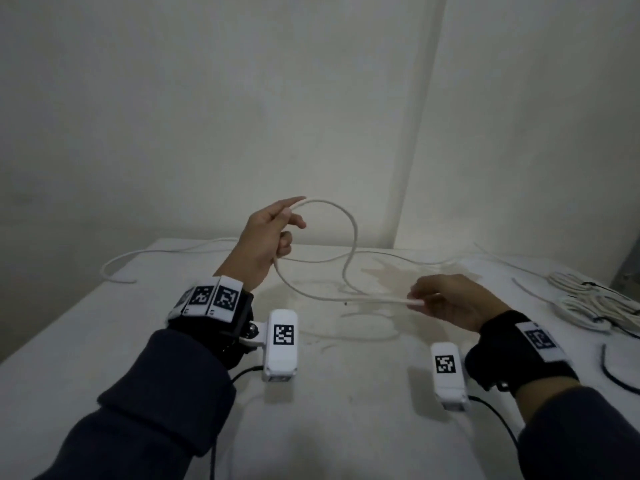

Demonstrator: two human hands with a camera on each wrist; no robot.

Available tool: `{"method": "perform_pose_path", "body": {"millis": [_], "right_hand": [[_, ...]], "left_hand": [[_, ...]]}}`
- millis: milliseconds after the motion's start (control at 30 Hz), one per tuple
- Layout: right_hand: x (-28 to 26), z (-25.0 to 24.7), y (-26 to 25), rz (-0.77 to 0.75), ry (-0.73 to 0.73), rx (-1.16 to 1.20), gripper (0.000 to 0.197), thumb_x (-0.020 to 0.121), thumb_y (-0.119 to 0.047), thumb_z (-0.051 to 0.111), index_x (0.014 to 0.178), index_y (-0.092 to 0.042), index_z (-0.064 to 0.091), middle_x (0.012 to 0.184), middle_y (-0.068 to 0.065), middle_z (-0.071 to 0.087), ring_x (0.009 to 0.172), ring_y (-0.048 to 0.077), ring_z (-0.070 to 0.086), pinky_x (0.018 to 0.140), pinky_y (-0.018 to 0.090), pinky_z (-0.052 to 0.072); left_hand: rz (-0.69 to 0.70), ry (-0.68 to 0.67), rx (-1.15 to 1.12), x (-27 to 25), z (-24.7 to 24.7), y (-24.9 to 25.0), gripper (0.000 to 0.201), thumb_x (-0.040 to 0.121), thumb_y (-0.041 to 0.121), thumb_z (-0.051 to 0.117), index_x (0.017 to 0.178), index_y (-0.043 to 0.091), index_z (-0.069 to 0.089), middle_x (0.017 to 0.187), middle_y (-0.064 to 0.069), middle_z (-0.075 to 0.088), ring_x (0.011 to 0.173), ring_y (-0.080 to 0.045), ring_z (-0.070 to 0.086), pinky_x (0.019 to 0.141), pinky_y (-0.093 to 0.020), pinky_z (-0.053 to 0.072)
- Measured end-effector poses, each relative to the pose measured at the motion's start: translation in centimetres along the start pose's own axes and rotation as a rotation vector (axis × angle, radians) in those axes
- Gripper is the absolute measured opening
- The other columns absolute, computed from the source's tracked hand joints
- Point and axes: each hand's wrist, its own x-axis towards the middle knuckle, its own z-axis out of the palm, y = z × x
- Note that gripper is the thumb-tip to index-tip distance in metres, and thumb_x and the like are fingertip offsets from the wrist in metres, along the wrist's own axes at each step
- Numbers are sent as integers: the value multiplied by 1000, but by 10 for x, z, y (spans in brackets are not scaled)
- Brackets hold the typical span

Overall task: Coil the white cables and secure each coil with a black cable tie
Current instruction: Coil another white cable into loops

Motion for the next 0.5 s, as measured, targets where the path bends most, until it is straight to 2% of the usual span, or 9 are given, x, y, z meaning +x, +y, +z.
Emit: {"method": "perform_pose_path", "body": {"millis": [100, 200, 233, 267, 300, 333, 400, 433, 500], "right_hand": [[12, 11, 4, -75, 75, 30, 13, 82, 14, 59, 77, 2, 62, 60, 12, 63, 49, 14, 57, 43, 17, 48], [25, 16, 6, -82, 74, 143, 27, 82, 16, 53, 89, -10, 57, 67, 12, 61, 59, 19, 54, 44, 20, 47], [30, 16, 6, -70, 84, 201, 31, 82, 17, 51, 92, -12, 56, 70, 12, 58, 61, 20, 54, 45, 22, 47], [35, 17, 7, -62, 98, 245, 35, 82, 17, 48, 97, -14, 55, 72, 12, 56, 62, 21, 54, 46, 24, 47], [40, 19, 8, -53, 110, 268, 38, 83, 18, 46, 102, -14, 54, 74, 13, 54, 63, 22, 53, 47, 25, 48], [45, 21, 10, -41, 112, 276, 43, 83, 19, 43, 109, -14, 53, 78, 14, 52, 66, 24, 53, 48, 27, 51], [54, 29, 15, -9, 95, 298, 51, 83, 22, 39, 118, -12, 51, 93, 17, 49, 73, 26, 51, 51, 29, 56], [57, 34, 17, -1, 83, 329, 53, 83, 24, 36, 120, -10, 52, 98, 17, 48, 75, 26, 49, 51, 30, 58], [64, 43, 21, -5, 80, 437, 56, 83, 25, 30, 119, -8, 56, 99, 15, 45, 73, 24, 47, 53, 29, 59]], "left_hand": [[-18, 194, -8, 16, -10, -19, 31, 103, 9, 35, 121, 12, 59, 75, -1, 57, 40, -4, 29, 41, -15, 23], [-11, 455, -73, 40, -19, -40, 32, 102, 5, 33, 120, 15, 58, 79, -1, 59, 45, -6, 40, 41, -15, 32], [-35, 561, -58, 49, -26, -48, 34, 100, 3, 33, 124, 15, 55, 84, -1, 61, 54, -10, 51, 47, -17, 41], [-94, 650, 34, 57, -33, -57, 38, 98, 3, 35, 131, 15, 50, 96, -3, 63, 74, -18, 61, 62, -23, 51], [-207, 702, 214, 64, -41, -65, 47, 95, 5, 40, 140, 17, 40, 118, -8, 58, 103, -28, 60, 85, -33, 52], [-381, 690, 427, 67, -47, -71, 61, 92, 11, 47, 148, 20, 25, 141, -13, 41, 128, -36, 43, 104, -43, 40], [-589, 592, 723, 62, -48, -73, 83, 87, 26, 59, 152, 18, 8, 156, -18, 7, 141, -40, 14, 115, -51, 19], [-554, 547, 818, 57, -44, -71, 78, 87, 30, 62, 150, 16, 17, 154, -18, 10, 140, -39, 16, 114, -50, 21], [-382, 398, 858, 45, -33, -64, 45, 88, 33, 62, 127, 11, 52, 137, -18, 42, 121, -33, 45, 99, -40, 41]]}}
